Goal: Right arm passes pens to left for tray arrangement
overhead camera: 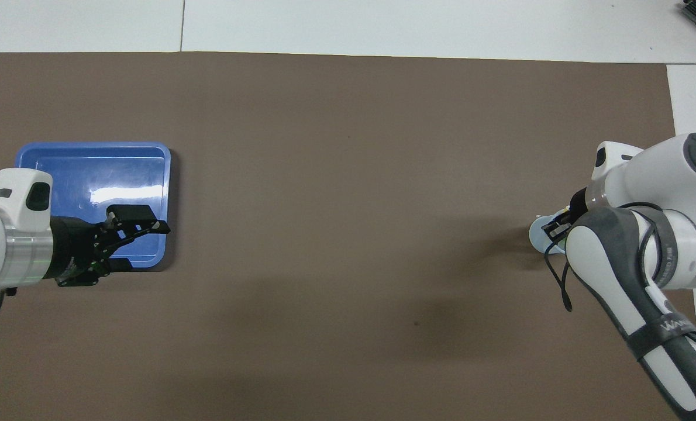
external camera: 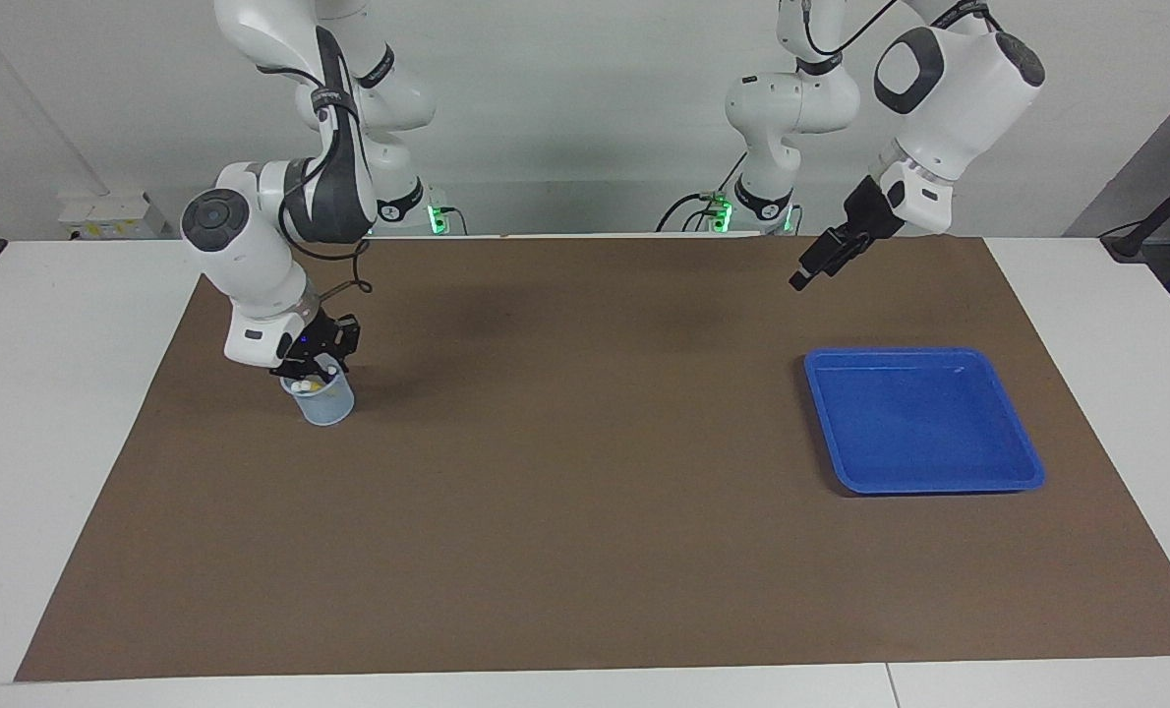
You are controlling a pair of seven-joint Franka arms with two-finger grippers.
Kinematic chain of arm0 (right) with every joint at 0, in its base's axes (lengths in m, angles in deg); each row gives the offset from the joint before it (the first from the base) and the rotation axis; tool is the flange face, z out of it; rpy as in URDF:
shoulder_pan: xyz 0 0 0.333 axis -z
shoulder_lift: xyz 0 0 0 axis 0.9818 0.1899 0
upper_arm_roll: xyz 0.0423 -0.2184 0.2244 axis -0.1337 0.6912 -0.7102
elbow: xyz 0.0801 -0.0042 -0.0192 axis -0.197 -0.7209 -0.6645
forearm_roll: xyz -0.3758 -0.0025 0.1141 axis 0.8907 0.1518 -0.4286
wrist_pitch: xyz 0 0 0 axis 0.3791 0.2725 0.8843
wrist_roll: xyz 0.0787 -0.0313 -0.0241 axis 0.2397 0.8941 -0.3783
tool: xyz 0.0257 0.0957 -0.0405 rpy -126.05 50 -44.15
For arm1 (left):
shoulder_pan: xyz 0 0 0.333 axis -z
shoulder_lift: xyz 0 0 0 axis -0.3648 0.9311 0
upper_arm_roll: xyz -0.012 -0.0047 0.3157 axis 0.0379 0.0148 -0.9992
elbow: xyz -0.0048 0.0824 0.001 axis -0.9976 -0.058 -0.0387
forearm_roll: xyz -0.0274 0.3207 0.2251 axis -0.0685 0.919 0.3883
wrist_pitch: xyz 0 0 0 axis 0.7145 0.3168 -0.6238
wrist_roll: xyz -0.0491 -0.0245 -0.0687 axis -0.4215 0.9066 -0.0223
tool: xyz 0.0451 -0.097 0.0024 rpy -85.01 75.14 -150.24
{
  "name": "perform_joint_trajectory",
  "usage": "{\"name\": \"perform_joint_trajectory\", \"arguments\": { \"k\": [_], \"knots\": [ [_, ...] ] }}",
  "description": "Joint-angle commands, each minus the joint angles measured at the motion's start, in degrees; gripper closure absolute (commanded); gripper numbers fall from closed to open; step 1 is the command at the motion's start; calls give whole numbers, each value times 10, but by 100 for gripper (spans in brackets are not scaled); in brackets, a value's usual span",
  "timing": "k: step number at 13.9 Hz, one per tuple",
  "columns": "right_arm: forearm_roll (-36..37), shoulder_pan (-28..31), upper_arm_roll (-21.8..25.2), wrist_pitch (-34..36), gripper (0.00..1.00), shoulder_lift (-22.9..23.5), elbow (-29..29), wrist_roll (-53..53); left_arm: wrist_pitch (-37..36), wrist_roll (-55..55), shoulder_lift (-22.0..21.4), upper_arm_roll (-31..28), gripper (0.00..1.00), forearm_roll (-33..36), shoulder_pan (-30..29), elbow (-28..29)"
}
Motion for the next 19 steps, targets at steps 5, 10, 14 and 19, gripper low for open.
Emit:
{"name": "perform_joint_trajectory", "arguments": {
  "k": [5,10,14,19],
  "knots": [
    [4,26,-4,6,100,-8,11,-82,149,220,-37,-6,0,-121,73,85],
    [4,14,-6,133,100,-14,128,-97,235,295,-37,-6,0,-169,121,114],
    [-3,8,-37,165,100,-18,184,-91,187,296,-42,-6,0,-193,138,114],
    [-103,-1,-42,166,100,-22,176,18,147,298,-41,-6,0,-252,141,103]
  ]
}}
